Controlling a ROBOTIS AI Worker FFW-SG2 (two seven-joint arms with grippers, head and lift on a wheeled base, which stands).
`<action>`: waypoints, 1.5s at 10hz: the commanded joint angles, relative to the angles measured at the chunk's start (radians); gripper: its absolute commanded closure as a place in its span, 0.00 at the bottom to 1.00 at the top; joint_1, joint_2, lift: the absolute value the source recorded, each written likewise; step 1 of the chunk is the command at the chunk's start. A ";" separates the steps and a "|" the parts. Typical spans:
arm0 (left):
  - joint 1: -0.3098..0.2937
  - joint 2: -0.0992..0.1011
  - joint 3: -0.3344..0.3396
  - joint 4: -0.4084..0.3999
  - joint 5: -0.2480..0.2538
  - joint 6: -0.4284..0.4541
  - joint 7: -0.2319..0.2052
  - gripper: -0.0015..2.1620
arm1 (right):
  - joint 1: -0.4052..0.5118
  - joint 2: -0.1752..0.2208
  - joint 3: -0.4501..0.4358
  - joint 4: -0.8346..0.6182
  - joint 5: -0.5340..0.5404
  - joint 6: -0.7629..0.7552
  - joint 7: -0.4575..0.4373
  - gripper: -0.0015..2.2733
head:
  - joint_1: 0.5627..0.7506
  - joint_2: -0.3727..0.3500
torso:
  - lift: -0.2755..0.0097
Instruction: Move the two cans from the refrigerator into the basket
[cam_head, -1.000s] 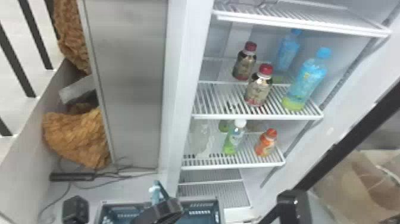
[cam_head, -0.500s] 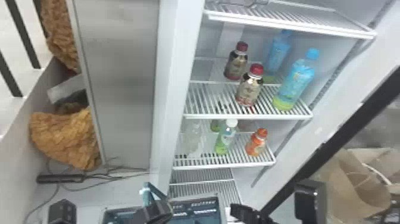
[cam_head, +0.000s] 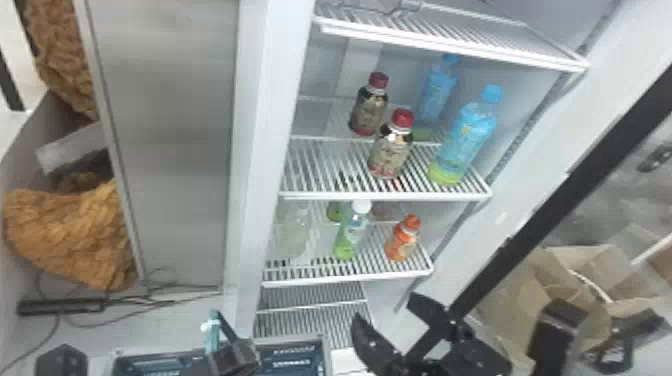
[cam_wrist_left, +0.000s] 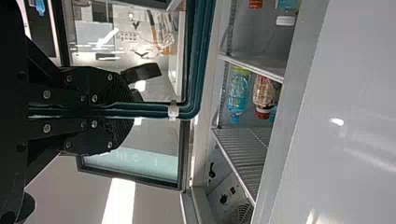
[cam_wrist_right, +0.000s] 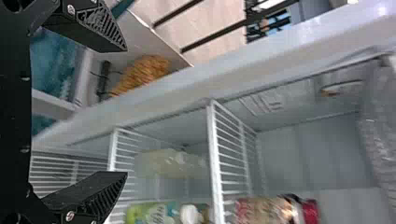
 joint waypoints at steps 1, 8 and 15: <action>0.007 -0.002 0.006 0.000 -0.004 0.000 0.000 0.55 | 0.023 0.014 -0.025 0.039 0.001 -0.097 0.012 0.05 | 0.70 0.03 | 0.86; 0.007 -0.003 0.006 0.000 -0.004 0.000 0.000 0.55 | 0.121 0.080 -0.067 0.270 -0.027 -0.546 0.028 0.05 | 0.70 0.03 | 0.86; 0.005 -0.005 0.002 0.000 -0.004 0.000 0.000 0.55 | 0.175 0.090 -0.071 0.238 0.030 -0.566 0.026 0.05 | 0.70 0.03 | 0.86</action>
